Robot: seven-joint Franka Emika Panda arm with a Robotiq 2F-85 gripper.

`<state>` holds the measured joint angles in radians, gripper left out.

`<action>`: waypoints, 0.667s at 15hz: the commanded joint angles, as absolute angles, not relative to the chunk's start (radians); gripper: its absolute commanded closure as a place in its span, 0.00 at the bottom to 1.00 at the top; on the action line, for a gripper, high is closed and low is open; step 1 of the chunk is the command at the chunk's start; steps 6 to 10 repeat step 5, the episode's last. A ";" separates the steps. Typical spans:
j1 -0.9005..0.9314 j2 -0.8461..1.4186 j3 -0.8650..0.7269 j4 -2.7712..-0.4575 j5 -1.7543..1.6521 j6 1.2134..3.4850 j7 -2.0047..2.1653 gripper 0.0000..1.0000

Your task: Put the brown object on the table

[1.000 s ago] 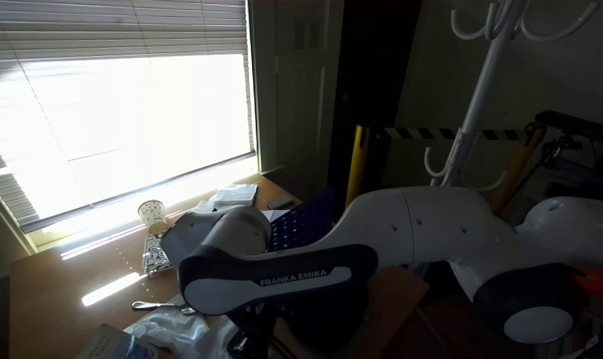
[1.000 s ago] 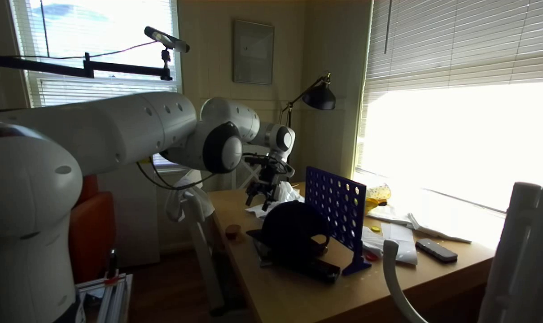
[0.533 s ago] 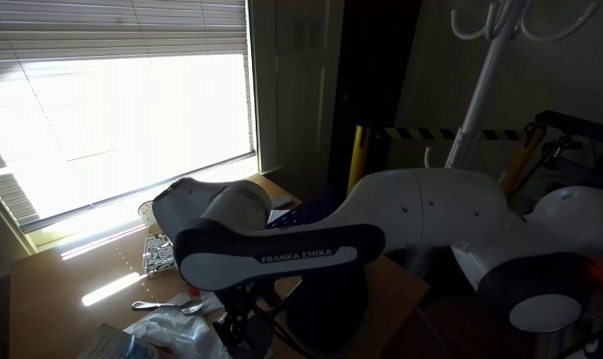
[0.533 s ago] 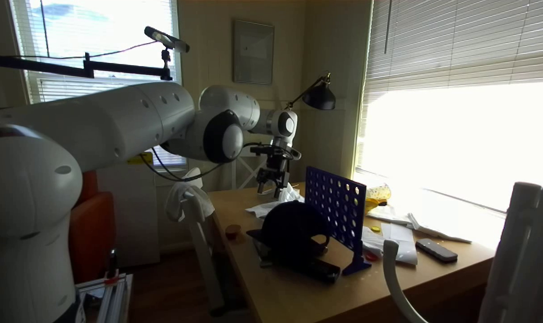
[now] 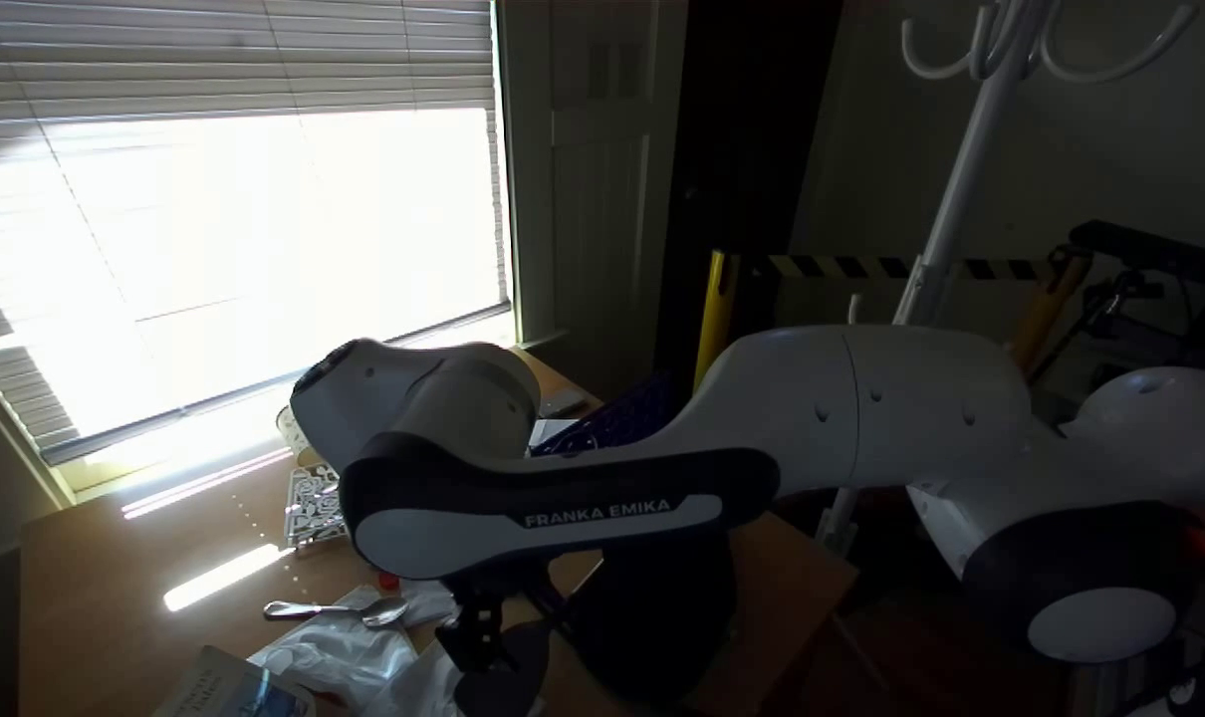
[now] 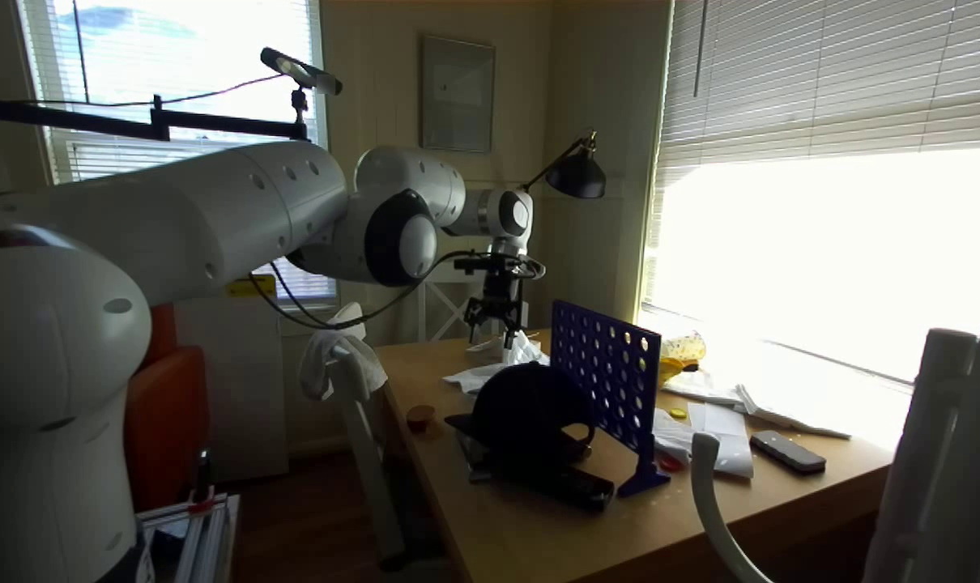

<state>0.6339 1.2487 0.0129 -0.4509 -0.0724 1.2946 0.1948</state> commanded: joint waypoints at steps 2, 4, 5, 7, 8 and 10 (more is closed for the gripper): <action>0.636 1.241 0.022 -0.464 -0.079 1.300 0.174 0.00; 0.637 1.241 0.022 -0.464 -0.080 1.300 0.166 0.00; 0.637 1.241 0.022 -0.464 -0.080 1.300 0.165 0.00; 0.637 1.241 0.022 -0.464 -0.080 1.300 0.165 0.00; 0.637 1.241 0.022 -0.464 -0.080 1.300 0.165 0.00; 0.637 1.241 0.022 -0.464 -0.080 1.300 0.165 0.00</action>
